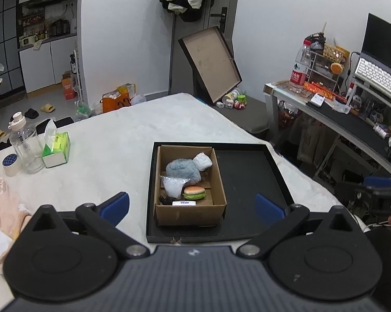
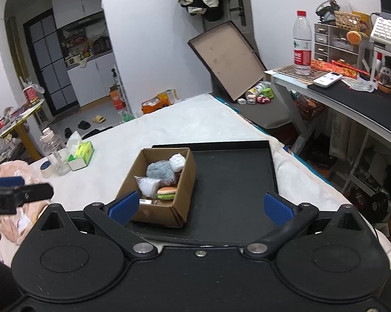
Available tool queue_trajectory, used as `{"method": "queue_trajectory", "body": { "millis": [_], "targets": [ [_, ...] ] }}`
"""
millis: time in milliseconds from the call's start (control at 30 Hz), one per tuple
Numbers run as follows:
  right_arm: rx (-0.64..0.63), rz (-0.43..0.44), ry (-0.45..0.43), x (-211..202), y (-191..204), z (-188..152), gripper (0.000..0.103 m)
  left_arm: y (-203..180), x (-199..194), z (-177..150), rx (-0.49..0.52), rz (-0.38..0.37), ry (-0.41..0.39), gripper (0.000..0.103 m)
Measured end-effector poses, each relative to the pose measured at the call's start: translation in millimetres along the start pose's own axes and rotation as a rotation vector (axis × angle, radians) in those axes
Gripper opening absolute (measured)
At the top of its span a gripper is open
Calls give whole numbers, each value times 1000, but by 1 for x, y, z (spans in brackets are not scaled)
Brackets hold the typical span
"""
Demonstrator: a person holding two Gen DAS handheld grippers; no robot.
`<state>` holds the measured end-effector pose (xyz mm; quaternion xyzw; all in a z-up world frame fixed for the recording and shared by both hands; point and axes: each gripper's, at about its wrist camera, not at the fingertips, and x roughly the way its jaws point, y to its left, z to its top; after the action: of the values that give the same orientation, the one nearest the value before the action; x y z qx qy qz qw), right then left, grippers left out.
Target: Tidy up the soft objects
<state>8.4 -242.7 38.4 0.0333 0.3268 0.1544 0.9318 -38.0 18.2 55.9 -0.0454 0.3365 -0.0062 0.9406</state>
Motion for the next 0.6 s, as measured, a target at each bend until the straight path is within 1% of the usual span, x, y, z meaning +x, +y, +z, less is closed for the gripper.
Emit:
{"method": "queue_trajectory", "body": {
  "millis": [67, 167, 267, 467, 600],
  "targets": [
    [-7, 5, -1, -1, 1, -2, 103, 2, 0, -1, -9, -7, 6, 102],
    [-1, 9, 3, -1, 1, -4, 103, 1, 1, -4, 3, 8, 4, 102],
    [0, 8, 3, -2, 1, -5, 103, 4, 4, -10, -10, -5, 21, 102],
    [1, 8, 8, -2, -1, -8, 103, 8, 7, -15, -21, 1, 37, 102],
    [6, 17, 11, -2, 1, -10, 103, 7, 8, -16, -16, -15, 41, 102]
  ]
}}
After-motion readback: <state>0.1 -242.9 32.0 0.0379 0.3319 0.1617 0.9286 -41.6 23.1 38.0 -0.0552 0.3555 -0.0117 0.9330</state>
